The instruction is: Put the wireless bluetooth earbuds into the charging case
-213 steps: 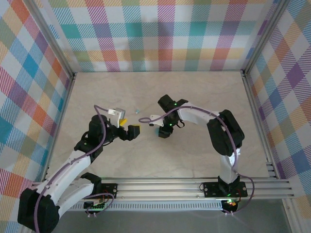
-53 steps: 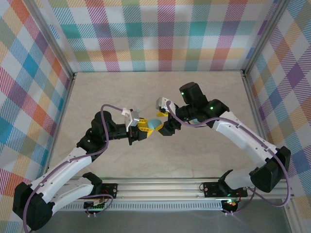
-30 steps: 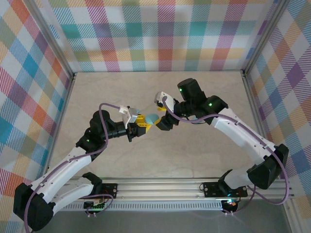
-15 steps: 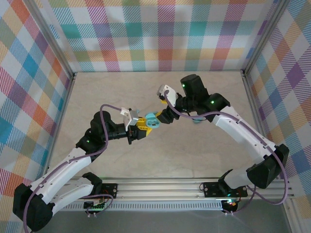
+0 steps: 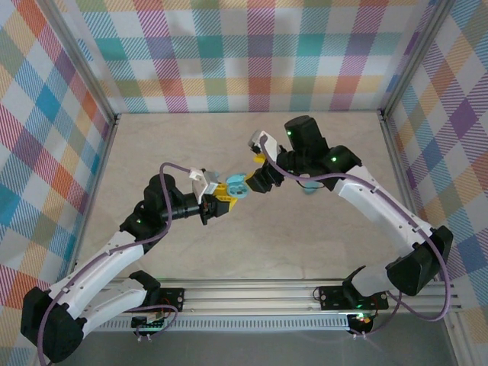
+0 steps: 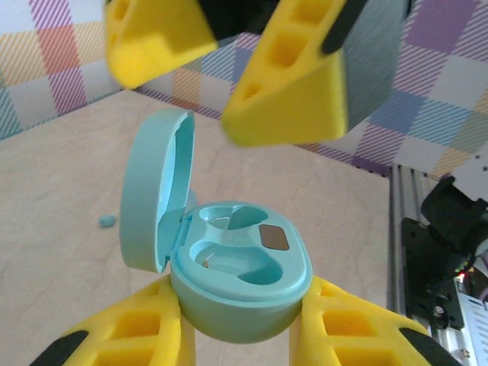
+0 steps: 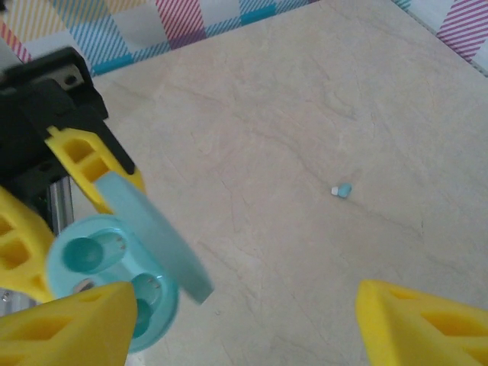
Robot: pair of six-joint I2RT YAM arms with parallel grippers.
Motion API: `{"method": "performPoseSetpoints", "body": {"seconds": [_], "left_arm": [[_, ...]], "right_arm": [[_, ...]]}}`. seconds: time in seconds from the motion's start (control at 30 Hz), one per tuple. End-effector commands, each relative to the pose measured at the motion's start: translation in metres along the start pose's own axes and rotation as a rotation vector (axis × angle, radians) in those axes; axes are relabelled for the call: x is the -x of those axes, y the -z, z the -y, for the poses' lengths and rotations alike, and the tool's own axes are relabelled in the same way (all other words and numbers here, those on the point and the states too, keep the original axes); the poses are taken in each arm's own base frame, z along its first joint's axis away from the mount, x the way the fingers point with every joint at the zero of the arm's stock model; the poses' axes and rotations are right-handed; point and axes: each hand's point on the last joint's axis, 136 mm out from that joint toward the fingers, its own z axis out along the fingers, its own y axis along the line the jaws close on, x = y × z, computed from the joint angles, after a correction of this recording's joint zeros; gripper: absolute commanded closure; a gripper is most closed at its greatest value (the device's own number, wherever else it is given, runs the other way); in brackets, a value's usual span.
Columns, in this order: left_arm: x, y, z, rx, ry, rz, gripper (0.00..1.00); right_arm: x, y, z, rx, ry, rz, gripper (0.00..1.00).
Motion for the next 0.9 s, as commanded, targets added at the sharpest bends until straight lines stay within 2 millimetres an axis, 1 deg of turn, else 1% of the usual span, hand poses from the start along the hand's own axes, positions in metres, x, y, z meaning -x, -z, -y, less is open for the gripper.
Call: {"method": "performPoseSetpoints", "body": {"seconds": [0.0, 0.13, 0.2, 0.23, 0.3, 0.4, 0.43, 0.5, 0.57, 0.6, 0.67, 0.77, 0.87], "left_arm": [[-0.002, 0.0, -0.01, 0.05, 0.023, -0.002, 0.88], [-0.003, 0.0, -0.014, 0.065, 0.028, 0.001, 0.88], [-0.004, 0.001, -0.016, 0.075, 0.028, -0.001, 0.88], [-0.004, 0.001, -0.017, 0.08, 0.03, -0.002, 0.88], [-0.005, 0.001, -0.018, 0.086, 0.03, 0.0, 0.88], [-0.005, 0.001, -0.019, 0.089, 0.031, -0.002, 0.88], [-0.006, 0.001, -0.02, 0.093, 0.032, -0.005, 0.88], [-0.006, 0.001, -0.022, 0.101, 0.03, -0.01, 0.88], [-0.008, 0.001, -0.023, 0.106, 0.029, -0.016, 0.88], [-0.009, 0.001, -0.024, 0.109, 0.027, -0.016, 0.88], [-0.01, -0.001, -0.025, 0.11, 0.027, -0.023, 0.88], [-0.013, -0.004, -0.026, 0.102, 0.029, -0.04, 0.88], [-0.015, -0.006, -0.025, 0.092, 0.033, -0.05, 0.88]], "right_arm": [[0.016, 0.024, -0.005, 0.017, -0.05, 0.072, 0.24], [0.009, 0.031, 0.009, -0.017, -0.154, 0.068, 0.25], [0.003, 0.032, 0.023, -0.051, -0.229, 0.06, 0.25], [-0.001, 0.032, 0.032, -0.075, -0.303, 0.056, 0.25], [-0.01, 0.028, 0.049, -0.126, -0.366, 0.033, 0.27], [-0.036, 0.012, 0.075, -0.225, -0.353, -0.076, 0.3], [-0.048, 0.005, 0.085, -0.257, -0.357, -0.129, 0.31], [-0.07, -0.007, 0.105, -0.314, -0.312, -0.247, 0.32], [-0.098, -0.022, 0.13, -0.379, -0.3, -0.388, 0.33], [-0.109, -0.028, 0.138, -0.389, -0.299, -0.444, 0.34], [-0.133, -0.044, 0.153, -0.386, -0.303, -0.562, 0.39], [-0.16, -0.062, 0.17, -0.377, -0.308, -0.672, 0.45], [-0.179, -0.073, 0.185, -0.376, -0.313, -0.728, 0.48]]}}
